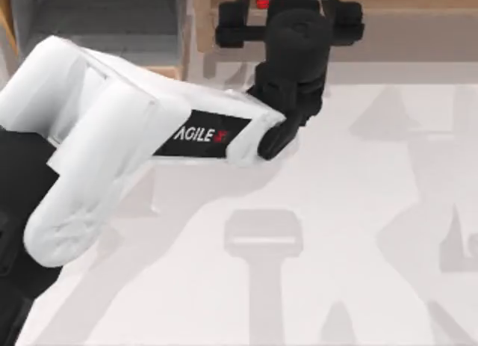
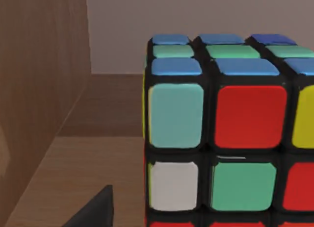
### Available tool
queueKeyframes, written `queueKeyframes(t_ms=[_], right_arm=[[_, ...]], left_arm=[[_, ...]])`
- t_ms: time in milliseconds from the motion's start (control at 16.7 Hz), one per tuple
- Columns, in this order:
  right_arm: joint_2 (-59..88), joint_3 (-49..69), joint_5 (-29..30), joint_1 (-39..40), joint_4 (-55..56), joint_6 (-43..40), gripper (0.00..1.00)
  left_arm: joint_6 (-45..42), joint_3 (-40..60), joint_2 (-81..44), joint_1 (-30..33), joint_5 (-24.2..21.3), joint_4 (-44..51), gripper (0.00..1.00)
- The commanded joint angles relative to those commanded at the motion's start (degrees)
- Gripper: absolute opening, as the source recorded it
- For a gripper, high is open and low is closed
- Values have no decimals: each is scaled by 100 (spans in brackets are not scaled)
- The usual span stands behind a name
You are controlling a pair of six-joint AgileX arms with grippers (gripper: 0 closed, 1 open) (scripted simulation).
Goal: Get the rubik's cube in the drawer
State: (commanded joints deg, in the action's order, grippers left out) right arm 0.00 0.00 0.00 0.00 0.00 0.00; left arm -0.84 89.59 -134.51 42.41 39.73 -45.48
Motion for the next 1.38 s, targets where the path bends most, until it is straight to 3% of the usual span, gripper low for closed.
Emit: queueKeyframes(t_ms=[300, 600, 1380], right_arm=[[0, 0, 0, 0, 0, 0, 100], [0, 0, 0, 0, 0, 0, 100], [0, 0, 0, 0, 0, 0, 100]], left_arm=[[9, 857, -455, -230, -244, 407, 100], [10, 934, -499, -261, -268, 445, 100], [10, 934, -499, -261, -268, 445, 2]])
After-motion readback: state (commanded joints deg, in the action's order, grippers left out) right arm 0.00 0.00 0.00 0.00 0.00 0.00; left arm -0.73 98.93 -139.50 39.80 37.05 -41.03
